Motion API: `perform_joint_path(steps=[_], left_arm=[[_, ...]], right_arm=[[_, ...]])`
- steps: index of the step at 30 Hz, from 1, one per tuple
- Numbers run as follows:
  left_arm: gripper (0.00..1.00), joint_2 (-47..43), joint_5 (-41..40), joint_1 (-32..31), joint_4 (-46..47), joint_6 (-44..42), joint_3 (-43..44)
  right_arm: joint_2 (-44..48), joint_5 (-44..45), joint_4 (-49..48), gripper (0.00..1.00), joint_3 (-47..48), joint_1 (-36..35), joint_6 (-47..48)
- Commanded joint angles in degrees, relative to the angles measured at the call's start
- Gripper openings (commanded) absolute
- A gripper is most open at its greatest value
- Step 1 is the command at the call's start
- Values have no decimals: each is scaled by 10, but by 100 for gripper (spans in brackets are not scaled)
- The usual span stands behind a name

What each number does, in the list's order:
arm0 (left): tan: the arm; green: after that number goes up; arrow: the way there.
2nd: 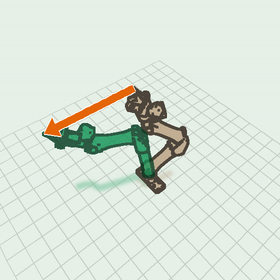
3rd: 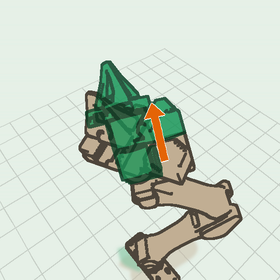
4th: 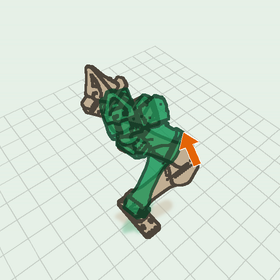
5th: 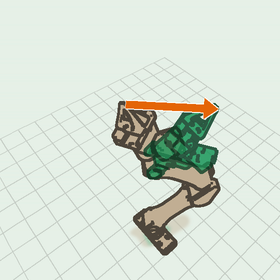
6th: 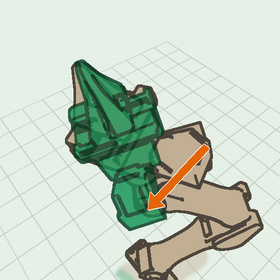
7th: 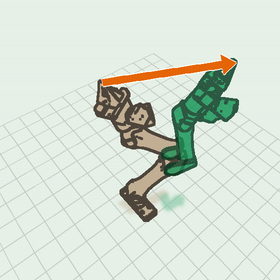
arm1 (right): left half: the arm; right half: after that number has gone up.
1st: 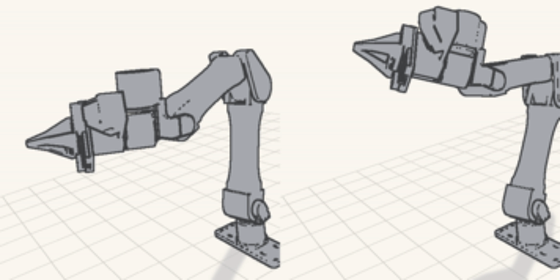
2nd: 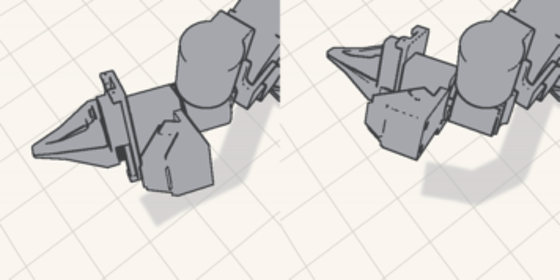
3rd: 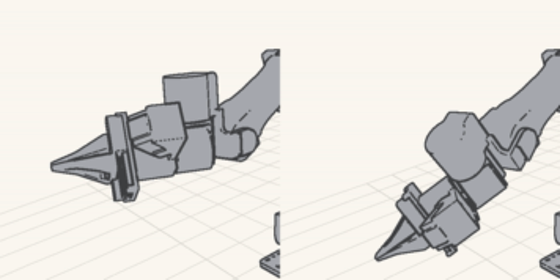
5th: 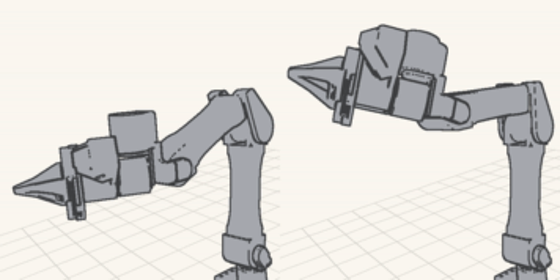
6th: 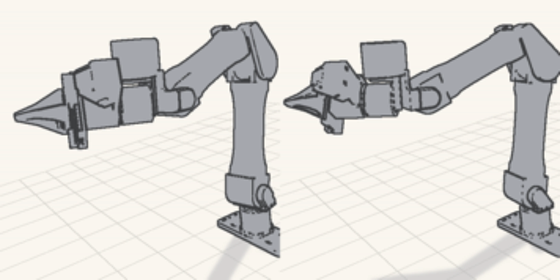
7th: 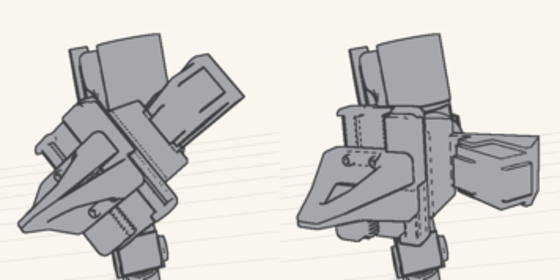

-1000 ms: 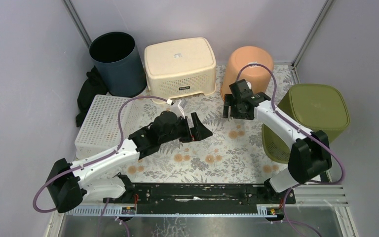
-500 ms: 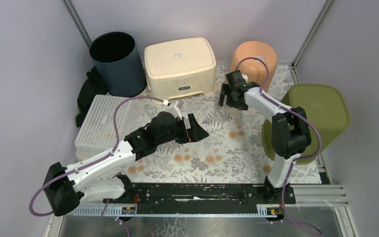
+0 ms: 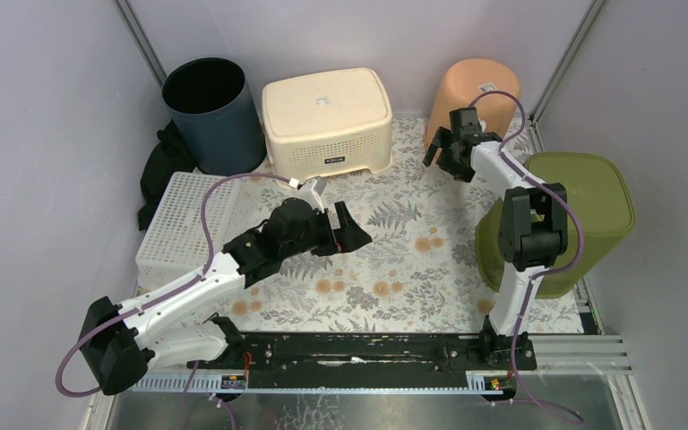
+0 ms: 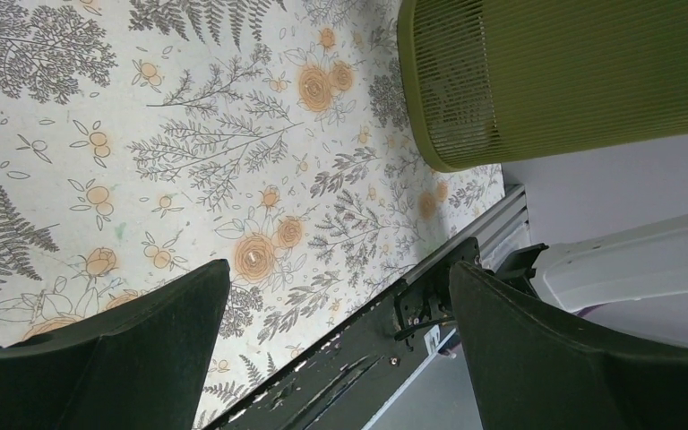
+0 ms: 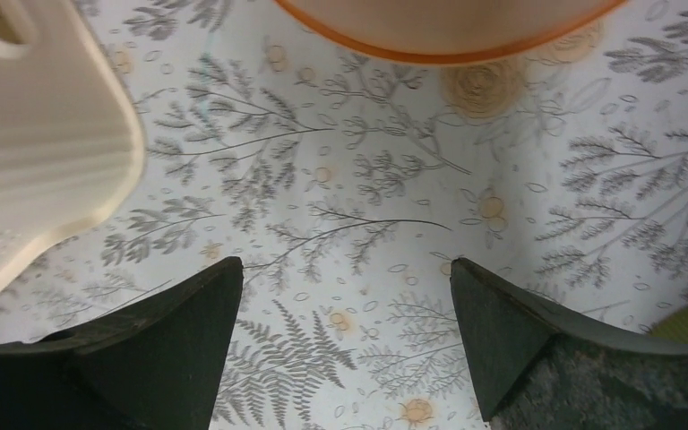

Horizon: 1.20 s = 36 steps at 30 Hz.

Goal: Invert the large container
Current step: Move the container to the corner of the board, then move the container to the center of the board.

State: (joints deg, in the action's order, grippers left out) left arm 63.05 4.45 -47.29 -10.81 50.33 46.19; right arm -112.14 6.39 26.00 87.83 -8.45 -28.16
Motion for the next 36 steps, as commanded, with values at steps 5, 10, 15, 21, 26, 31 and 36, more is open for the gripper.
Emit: perform_joint_path(steps=[5, 10, 15, 21, 26, 31, 36], left_arm=[[100, 4, -18, 14, 9, -10, 4], [100, 46, -8, 51, 32, -14, 5], [100, 115, 8, 90, 68, -26, 23], [100, 241, 22, 123, 99, -32, 95], [100, 337, 30, 149, 117, -30, 159], [100, 412, 17, 171, 118, -32, 217], [100, 468, 20, 193, 123, -30, 263]], right_arm=[[75, -74, -56, 91, -28, -17, -6], [122, -88, -67, 91, -75, -35, -7], [163, -88, -71, 92, -111, -59, -5], [214, -93, -77, 94, -146, -73, -4], [245, -107, -75, 96, -167, -75, -2], [266, -122, -80, 97, -187, -79, -2], [267, -133, -84, 98, -197, -87, 1]])
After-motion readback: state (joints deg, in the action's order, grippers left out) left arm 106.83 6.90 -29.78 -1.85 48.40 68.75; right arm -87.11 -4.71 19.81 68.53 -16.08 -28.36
